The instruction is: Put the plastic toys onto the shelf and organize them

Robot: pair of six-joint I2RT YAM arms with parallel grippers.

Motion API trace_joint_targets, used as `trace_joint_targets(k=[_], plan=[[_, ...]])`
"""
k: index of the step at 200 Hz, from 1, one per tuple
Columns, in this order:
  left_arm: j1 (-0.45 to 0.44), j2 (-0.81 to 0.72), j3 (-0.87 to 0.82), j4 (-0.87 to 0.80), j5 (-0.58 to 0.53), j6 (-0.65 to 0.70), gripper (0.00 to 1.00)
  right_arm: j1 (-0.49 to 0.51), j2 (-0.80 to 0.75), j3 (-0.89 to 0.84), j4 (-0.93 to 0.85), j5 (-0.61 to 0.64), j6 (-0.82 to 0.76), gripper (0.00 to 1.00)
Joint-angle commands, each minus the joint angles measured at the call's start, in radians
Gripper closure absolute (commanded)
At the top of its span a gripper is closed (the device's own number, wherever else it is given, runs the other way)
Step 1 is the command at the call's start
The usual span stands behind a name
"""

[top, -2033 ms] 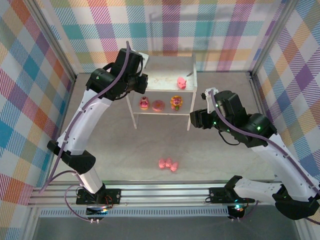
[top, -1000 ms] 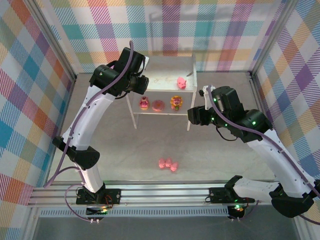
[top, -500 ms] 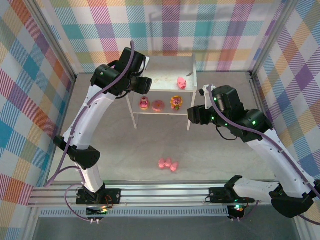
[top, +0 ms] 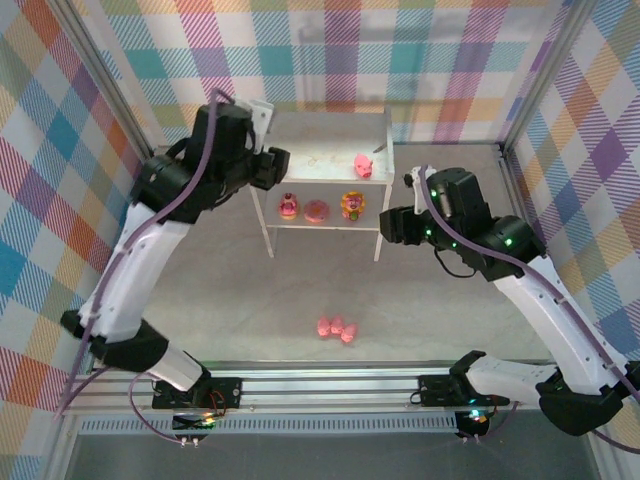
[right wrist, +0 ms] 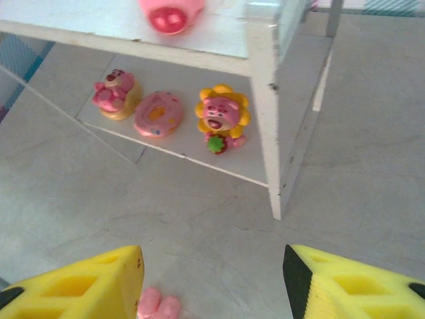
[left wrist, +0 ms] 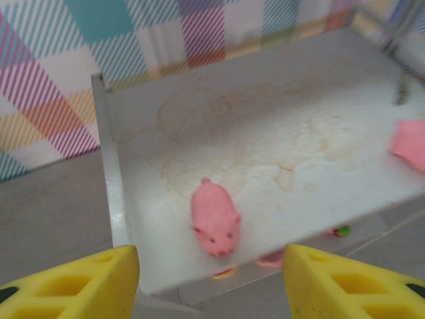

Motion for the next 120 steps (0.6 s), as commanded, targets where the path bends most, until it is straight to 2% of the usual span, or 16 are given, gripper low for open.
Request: trace_joint_targets(k=[1,30,62,90,120], plan=[[-0.107,-0.117,-0.112,0.040,-0.046,-0.001,0.42,-0.067,-0.007,0.008,0.000,0.034,0.003,0.41],[-0.267,-0.247,-0.406,0.029,-0.031,-0.125,0.43,-0.197,-0.033,-0.054,0.009,-0.029,0.032,0.40],[-0.381,-0.267,-0.696,-0.030,-0.014,-0.362,0.47,-0.272,-0.040,-0.122,0.003,-0.063,0.031,0.40],[-0.447,-0.268,-0.968,0.144,0.108,-0.566,0.47,-0.323,-0.074,-0.160,-0.002,-0.083,0.029,0.40],[-0.466,-0.239,-1.151,0.305,0.175,-0.717,0.47,-0.353,-0.107,-0.162,-0.013,-0.112,0.017,0.40]])
